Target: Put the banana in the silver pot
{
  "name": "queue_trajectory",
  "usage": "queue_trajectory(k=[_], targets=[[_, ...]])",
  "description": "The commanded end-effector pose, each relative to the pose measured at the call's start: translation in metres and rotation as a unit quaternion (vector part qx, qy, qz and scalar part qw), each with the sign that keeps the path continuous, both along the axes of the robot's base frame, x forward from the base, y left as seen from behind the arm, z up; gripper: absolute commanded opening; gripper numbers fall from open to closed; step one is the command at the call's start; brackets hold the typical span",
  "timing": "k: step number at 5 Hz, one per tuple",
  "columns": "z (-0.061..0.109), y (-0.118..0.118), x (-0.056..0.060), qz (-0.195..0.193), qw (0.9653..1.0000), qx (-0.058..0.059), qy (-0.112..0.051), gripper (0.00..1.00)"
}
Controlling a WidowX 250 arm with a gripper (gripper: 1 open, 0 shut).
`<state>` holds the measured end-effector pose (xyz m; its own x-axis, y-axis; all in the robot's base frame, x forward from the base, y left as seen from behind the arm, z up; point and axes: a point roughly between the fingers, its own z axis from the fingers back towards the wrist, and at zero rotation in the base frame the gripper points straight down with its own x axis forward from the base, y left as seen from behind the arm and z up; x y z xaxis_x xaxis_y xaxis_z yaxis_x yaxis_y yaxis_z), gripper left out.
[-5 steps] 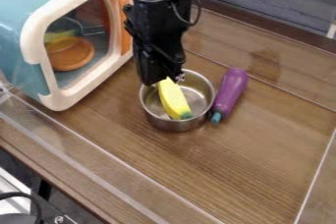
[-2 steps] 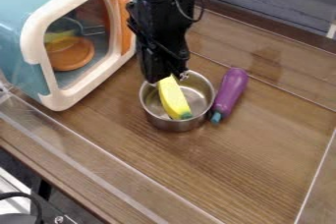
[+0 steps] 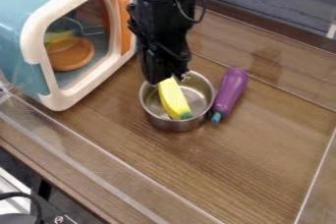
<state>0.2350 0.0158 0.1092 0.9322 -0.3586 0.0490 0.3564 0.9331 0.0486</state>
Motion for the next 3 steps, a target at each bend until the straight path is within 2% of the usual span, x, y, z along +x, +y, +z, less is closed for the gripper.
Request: queue_trajectory(k=[1, 2, 3], targets=[[0.0100, -0.0025, 0.0093, -0.002, 0.9997, -0.001, -0.023, 0.00], [0.0104, -0.0025, 0.0108, 0.001, 0.9997, -0.002, -0.023, 1.00], [0.0105, -0.0031, 0.0130, 0.003, 0.9997, -0.002, -0.023, 1.00]])
